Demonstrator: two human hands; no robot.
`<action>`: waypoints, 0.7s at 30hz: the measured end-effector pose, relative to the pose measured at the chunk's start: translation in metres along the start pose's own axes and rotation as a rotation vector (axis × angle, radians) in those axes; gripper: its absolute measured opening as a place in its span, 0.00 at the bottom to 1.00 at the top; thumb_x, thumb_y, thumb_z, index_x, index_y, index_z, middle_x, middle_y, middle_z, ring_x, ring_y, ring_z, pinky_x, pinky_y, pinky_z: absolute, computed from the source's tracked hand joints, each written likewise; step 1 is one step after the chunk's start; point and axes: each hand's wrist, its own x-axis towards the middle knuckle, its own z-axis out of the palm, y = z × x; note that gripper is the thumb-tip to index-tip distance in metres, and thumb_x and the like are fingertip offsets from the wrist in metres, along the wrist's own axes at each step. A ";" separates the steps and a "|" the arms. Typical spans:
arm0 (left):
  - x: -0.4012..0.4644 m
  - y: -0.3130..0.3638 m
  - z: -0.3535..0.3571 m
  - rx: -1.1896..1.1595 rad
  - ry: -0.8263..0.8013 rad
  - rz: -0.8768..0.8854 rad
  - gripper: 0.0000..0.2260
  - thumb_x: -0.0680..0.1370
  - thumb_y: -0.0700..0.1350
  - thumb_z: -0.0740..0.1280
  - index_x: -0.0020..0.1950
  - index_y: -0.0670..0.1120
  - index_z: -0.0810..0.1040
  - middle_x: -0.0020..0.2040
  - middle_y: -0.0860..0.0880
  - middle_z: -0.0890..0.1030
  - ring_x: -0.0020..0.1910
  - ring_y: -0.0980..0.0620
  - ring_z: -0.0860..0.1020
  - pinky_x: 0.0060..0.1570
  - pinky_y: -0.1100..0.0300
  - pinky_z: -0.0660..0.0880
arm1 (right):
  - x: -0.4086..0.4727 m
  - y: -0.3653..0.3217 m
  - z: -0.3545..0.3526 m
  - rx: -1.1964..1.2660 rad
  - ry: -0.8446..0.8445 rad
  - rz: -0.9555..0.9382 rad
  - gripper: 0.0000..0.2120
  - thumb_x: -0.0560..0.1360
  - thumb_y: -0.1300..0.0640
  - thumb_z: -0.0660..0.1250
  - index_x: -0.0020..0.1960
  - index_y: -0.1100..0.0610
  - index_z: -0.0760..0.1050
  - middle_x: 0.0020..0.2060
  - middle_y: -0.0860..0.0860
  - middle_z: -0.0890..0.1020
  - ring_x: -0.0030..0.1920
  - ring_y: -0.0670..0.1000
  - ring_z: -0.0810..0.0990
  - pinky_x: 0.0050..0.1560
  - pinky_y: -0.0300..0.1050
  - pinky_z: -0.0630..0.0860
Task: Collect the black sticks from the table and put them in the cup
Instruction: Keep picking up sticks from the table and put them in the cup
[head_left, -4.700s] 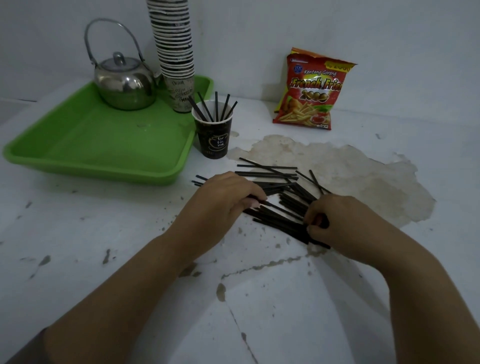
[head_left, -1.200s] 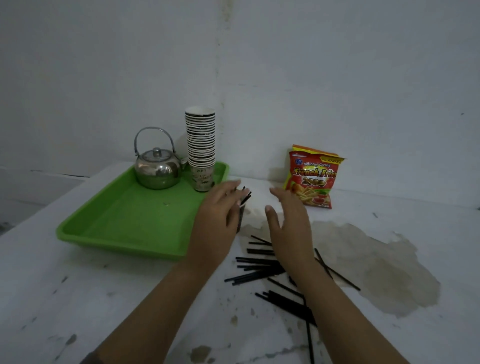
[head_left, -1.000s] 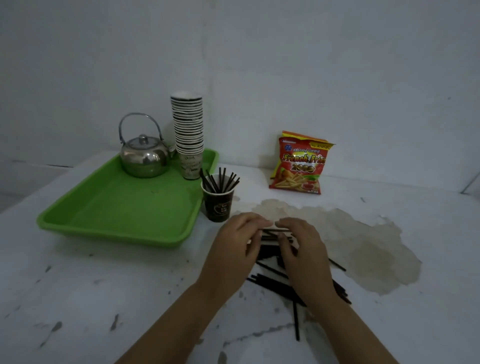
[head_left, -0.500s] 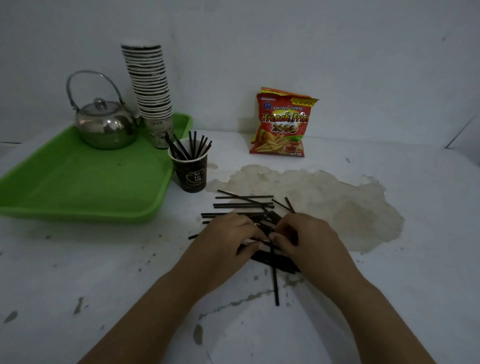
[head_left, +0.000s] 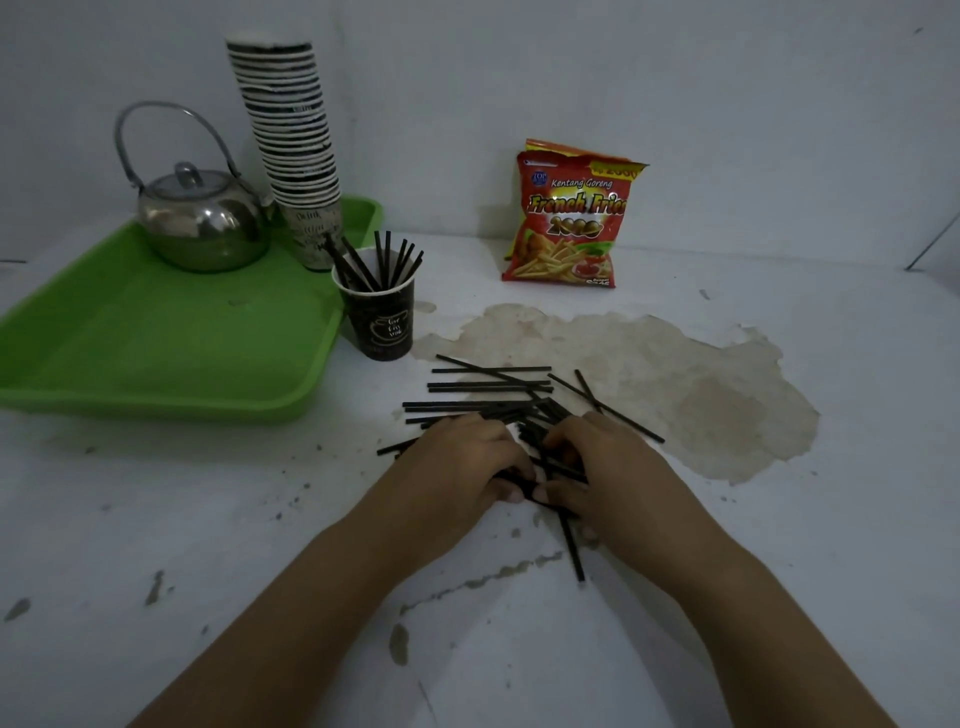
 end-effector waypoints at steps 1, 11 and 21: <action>0.000 0.001 0.000 -0.004 -0.005 -0.010 0.07 0.75 0.43 0.67 0.51 0.45 0.81 0.47 0.46 0.80 0.47 0.48 0.74 0.49 0.54 0.69 | 0.001 0.000 0.000 -0.001 -0.014 0.006 0.16 0.70 0.53 0.70 0.56 0.55 0.73 0.52 0.51 0.76 0.49 0.49 0.73 0.48 0.42 0.71; 0.003 0.004 0.000 0.056 -0.059 -0.060 0.08 0.76 0.45 0.66 0.52 0.44 0.78 0.50 0.46 0.77 0.51 0.49 0.72 0.50 0.59 0.64 | 0.001 -0.002 0.000 -0.100 -0.113 -0.062 0.10 0.74 0.55 0.65 0.54 0.55 0.77 0.50 0.52 0.77 0.44 0.47 0.72 0.41 0.37 0.64; -0.001 0.000 0.000 0.128 0.136 0.041 0.04 0.74 0.43 0.68 0.49 0.46 0.79 0.46 0.48 0.80 0.48 0.49 0.76 0.48 0.55 0.68 | -0.001 -0.003 -0.004 -0.122 -0.071 -0.060 0.08 0.74 0.57 0.61 0.40 0.61 0.73 0.33 0.50 0.73 0.29 0.44 0.67 0.28 0.36 0.62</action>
